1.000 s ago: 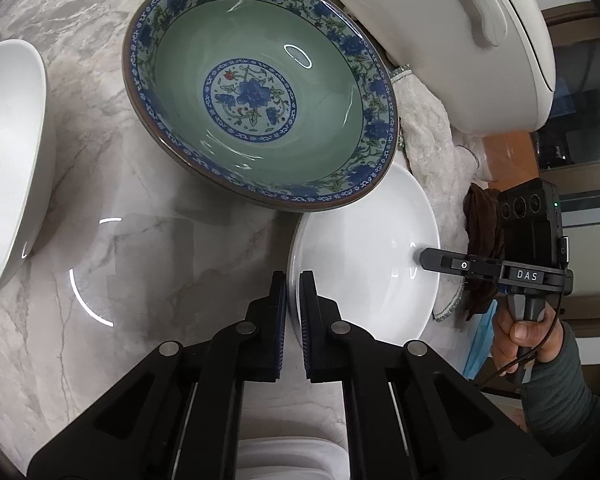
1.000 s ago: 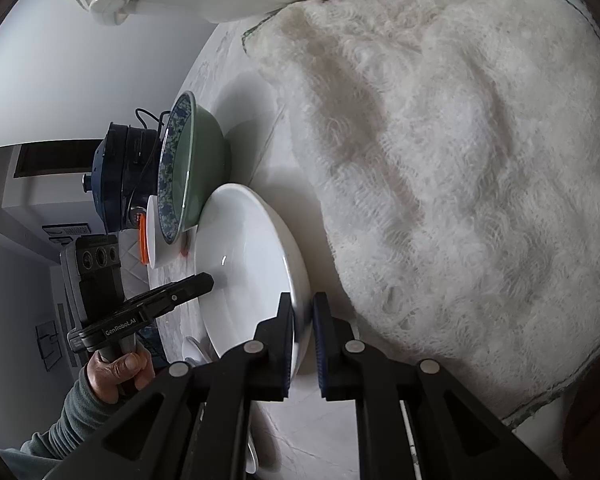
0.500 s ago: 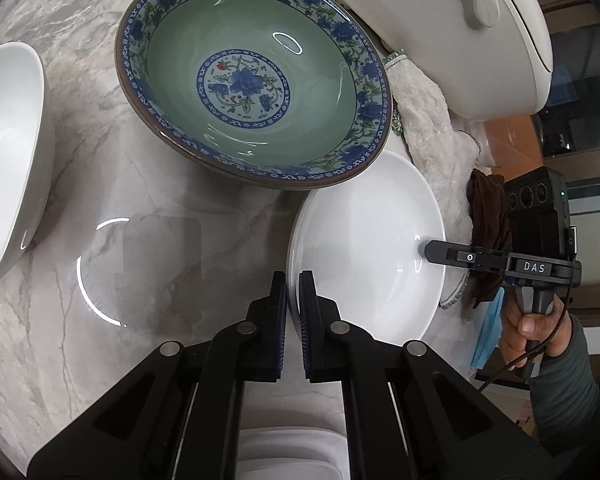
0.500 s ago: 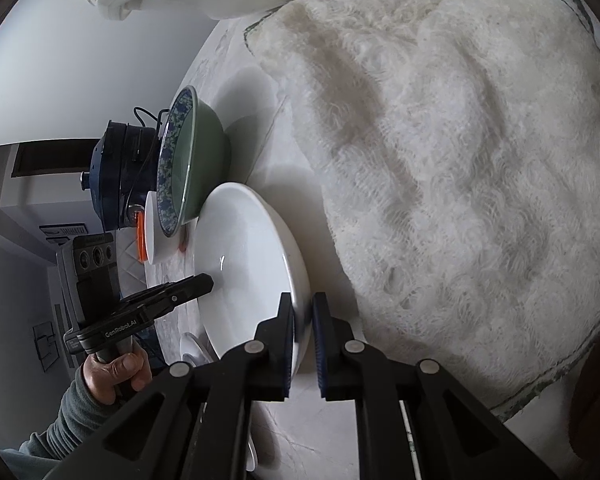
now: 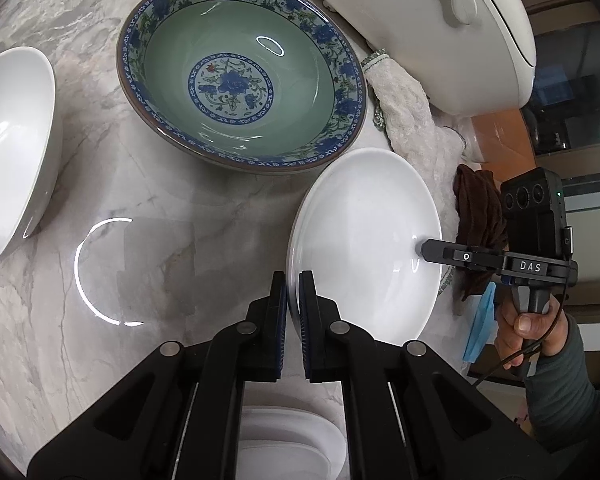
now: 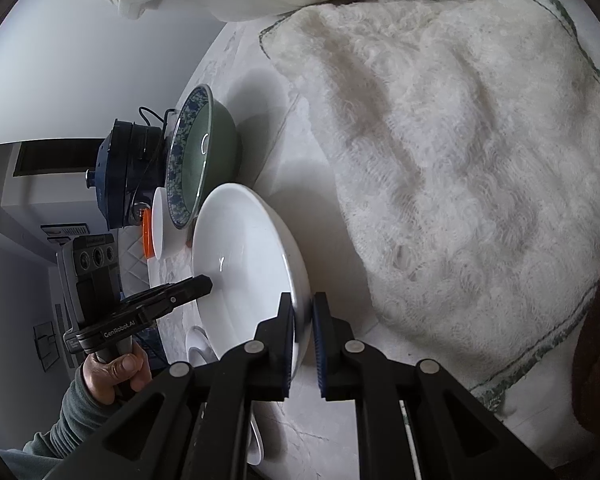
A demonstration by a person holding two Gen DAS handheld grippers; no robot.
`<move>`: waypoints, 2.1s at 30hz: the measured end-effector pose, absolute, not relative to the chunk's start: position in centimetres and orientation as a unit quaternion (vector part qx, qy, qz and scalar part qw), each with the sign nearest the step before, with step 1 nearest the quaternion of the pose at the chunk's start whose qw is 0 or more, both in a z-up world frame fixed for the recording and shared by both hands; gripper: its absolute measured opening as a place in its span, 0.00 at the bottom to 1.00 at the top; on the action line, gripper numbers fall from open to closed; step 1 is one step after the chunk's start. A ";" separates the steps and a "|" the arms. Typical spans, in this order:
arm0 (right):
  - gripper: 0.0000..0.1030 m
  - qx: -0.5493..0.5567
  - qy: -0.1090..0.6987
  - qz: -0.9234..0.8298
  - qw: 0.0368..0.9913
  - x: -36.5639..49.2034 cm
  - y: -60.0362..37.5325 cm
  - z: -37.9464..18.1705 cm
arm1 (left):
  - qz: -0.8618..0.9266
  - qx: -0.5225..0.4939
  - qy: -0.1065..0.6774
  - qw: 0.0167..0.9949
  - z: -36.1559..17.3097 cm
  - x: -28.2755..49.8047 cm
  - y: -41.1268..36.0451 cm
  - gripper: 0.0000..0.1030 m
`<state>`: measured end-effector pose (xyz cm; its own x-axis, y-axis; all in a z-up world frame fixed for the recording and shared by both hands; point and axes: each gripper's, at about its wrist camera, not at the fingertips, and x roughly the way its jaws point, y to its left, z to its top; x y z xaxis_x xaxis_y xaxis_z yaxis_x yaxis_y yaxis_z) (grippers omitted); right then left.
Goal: Organize plates and bowls
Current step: 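Lift the small white plate and carry it toward the plate stack, then lower the small white plate onto the stack and open both tools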
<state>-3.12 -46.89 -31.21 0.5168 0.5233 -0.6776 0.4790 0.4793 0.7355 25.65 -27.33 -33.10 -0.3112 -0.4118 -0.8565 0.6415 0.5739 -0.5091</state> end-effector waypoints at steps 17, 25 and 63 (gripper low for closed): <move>0.11 0.506 0.479 0.010 0.717 -5.5 -43.6 -27.3 | -0.486 0.068 0.655 0.574 -28.0 22.8 -23.1 0.05; 0.11 0.501 0.474 0.017 0.724 -5.3 -39.6 -24.7 | -0.497 0.056 0.644 0.578 -25.6 21.9 -18.7 0.05; 0.14 0.494 0.511 0.005 0.703 -3.7 -24.3 -28.7 | -0.439 0.037 0.674 0.593 -31.7 19.5 -1.9 0.05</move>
<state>-3.69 -24.27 -28.74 0.4773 0.5119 -0.7142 0.4979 0.5122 0.6998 19.45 -1.88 -31.68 -0.2942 -0.4699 -0.8323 0.5708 0.6121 -0.5474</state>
